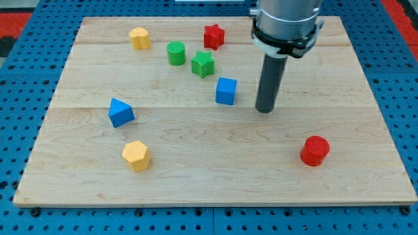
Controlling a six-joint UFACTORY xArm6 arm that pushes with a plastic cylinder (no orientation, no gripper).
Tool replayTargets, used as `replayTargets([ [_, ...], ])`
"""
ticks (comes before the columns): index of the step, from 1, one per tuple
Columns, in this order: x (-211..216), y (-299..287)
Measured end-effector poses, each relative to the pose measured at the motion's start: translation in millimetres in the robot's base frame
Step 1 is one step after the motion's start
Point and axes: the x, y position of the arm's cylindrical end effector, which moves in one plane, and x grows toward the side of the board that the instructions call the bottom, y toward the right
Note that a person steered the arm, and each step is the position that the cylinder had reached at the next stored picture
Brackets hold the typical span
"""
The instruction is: Place the blue cube to the bottom of the green star
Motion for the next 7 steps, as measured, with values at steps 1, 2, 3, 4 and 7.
replayTargets([
  [1, -13, -34],
  [2, -19, -52],
  [3, -36, -63],
  [4, -6, -56],
  [7, 7, -95],
])
